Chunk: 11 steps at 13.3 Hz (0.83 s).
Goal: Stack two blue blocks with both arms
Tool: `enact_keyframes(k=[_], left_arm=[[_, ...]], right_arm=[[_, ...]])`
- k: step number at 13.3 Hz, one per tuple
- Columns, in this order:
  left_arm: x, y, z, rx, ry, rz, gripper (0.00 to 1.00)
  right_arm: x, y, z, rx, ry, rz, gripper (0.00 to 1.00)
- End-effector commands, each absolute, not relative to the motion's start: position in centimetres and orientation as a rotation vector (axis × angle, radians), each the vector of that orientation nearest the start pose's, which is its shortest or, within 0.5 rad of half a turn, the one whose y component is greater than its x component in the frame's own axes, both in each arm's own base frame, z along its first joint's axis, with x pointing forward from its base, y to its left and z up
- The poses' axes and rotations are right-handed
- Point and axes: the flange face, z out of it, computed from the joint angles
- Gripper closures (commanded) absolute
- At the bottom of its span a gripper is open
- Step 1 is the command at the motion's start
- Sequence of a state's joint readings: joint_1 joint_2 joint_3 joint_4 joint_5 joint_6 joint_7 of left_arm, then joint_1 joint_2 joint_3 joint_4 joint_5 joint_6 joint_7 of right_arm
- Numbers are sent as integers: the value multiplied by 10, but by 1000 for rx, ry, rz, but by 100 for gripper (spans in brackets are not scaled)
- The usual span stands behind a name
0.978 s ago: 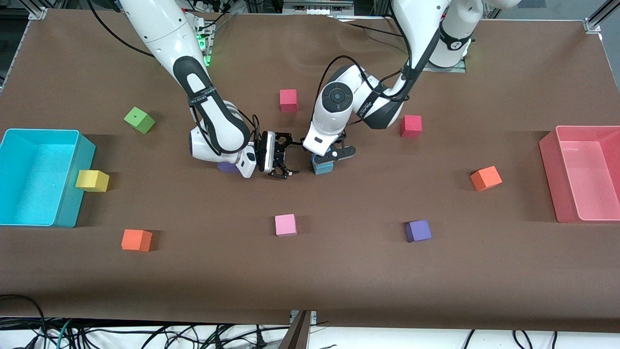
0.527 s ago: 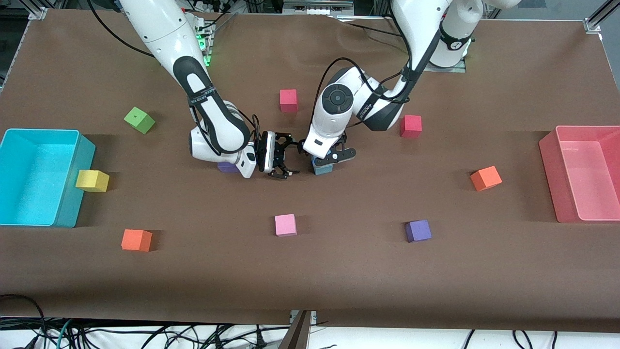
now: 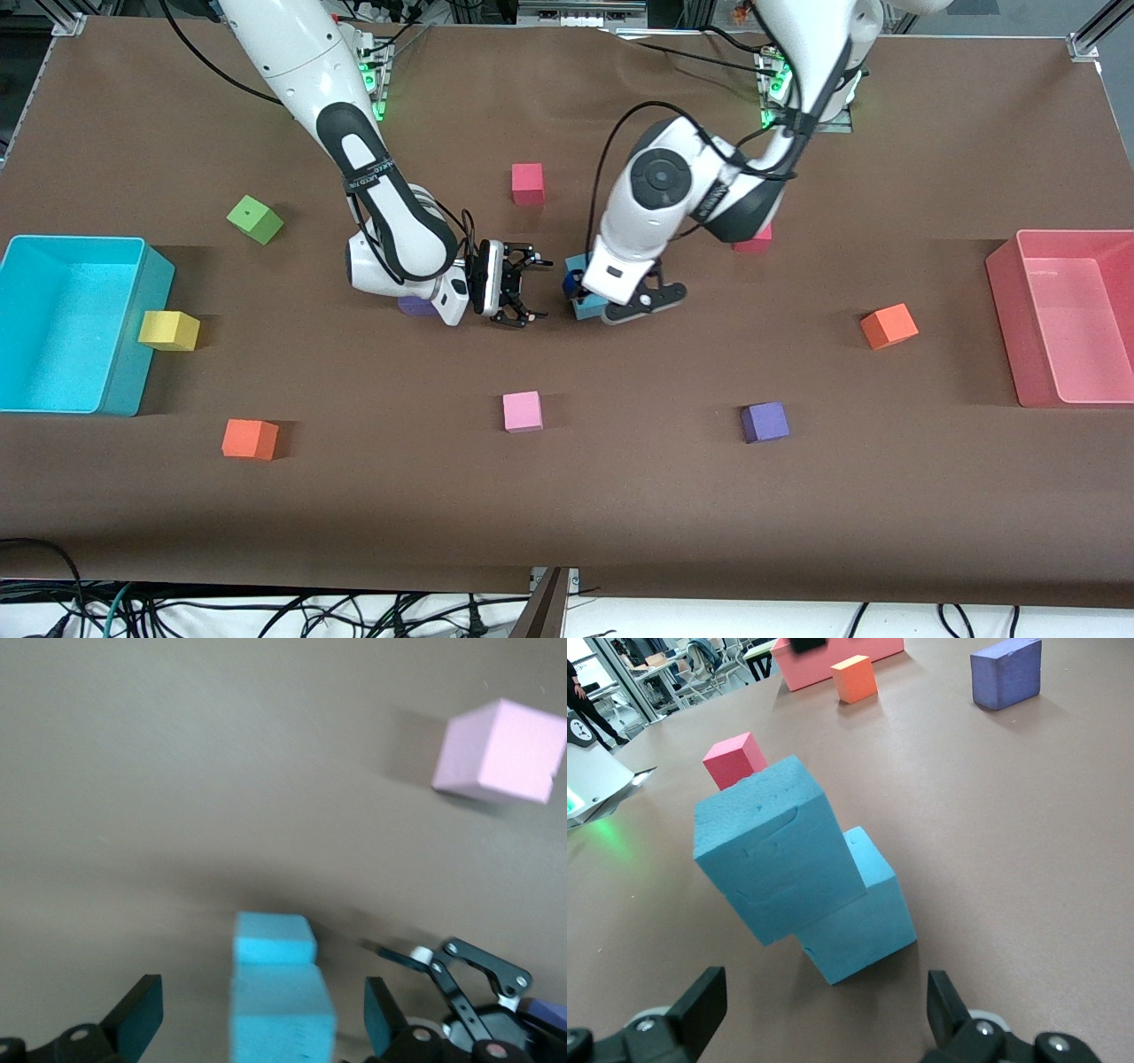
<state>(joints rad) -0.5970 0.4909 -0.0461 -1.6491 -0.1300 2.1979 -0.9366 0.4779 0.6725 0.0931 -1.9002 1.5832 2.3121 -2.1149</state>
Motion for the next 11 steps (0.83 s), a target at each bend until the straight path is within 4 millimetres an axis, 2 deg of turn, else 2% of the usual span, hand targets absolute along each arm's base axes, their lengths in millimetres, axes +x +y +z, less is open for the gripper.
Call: enact_keyframes(k=[1,3,5,8,11], left_arm=[[561,-348,383,-3177,-575,119,0],[569,-298,414,-3180,-407,181,0],[576,-246,445,-3178,-348,216,0],[566,-185,495,-3181,-148,266,0],[560,-130,532,-3138,81,208,0]], right_arm=[[507,349,139,-1708,-1337,-684,0],[508,349,140,-1708,-1337,-687,0],[508,350,142,-1705,-1337,-688,0],[508,349,141,-1707,-1335,-687,0],[509,348,141,-1708,-1337,-689,0]])
